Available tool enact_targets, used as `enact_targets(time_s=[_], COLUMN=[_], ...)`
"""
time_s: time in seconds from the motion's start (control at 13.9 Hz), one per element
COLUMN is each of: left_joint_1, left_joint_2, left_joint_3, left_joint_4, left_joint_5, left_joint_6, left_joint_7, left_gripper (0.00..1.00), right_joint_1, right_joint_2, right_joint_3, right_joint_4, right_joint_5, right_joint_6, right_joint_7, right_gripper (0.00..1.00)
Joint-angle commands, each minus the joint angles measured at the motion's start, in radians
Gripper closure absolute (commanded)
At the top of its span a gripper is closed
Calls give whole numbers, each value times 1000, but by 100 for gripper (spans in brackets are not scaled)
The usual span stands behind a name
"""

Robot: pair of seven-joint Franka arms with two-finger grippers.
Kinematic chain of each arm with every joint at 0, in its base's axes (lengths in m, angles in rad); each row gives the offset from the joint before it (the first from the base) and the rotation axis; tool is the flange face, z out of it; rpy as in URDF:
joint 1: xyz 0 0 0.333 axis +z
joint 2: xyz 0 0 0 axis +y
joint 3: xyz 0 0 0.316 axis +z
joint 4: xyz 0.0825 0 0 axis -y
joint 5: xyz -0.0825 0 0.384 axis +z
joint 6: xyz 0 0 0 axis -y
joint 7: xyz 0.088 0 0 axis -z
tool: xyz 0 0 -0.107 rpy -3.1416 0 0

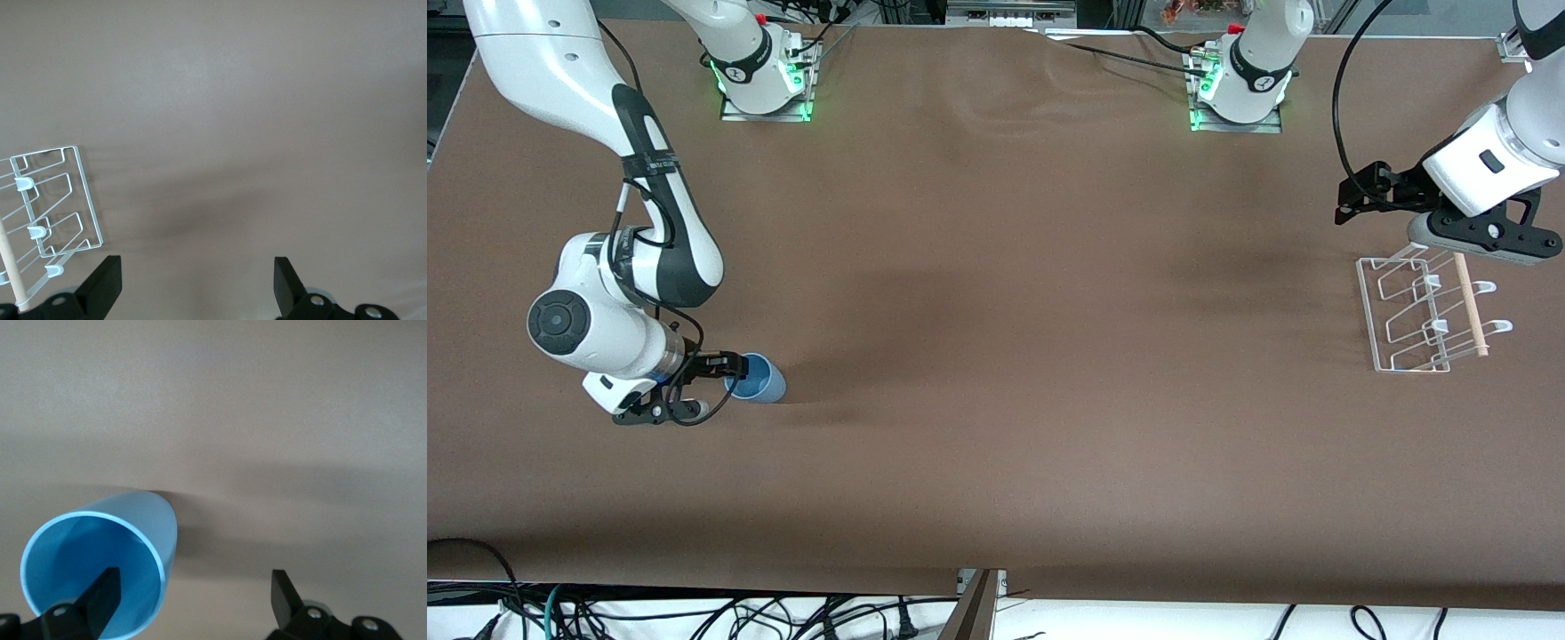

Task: Transfer cup to left arm and place on rack
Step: 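Close the right gripper on the cup's side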

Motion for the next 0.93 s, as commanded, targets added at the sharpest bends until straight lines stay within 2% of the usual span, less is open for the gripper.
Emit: enact_targets(time_s=[0.0,0.07,0.22,0.29,0.43,0.57,0.86], left_joint_1=[-2,-2,-2,-2,-3,-3,-3], left_joint_2=[3,3,3,3,3,3,3], left_joint_3=[-5,-5,-5,-5,-5,-5,-3], left_joint_4=[15,15,15,15,15,15,15], left_joint_5=[20,20,19,20,20,19,20], left_joint_6=[1,1,1,1,1,0,1], left_joint_7=[-9,-9,-9,-9,-9,-9,-8], left_gripper=[0,0,0,0,0,0,0], right_joint_1=[-6,-6,-3,-3,-1,2,2], right_joint_2=[8,9,9,9,14,14,25], right_joint_3=[8,8,10,10,10,25,28], right_joint_4=[-6,-6,-6,-6,-4,3,5], right_joint_5=[32,32,32,32,32,32,33], right_joint_6=[26,29,28,28,26,22,29], right_joint_7=[3,3,3,3,3,0,2], right_gripper=[1,7,56,71,93,100,100])
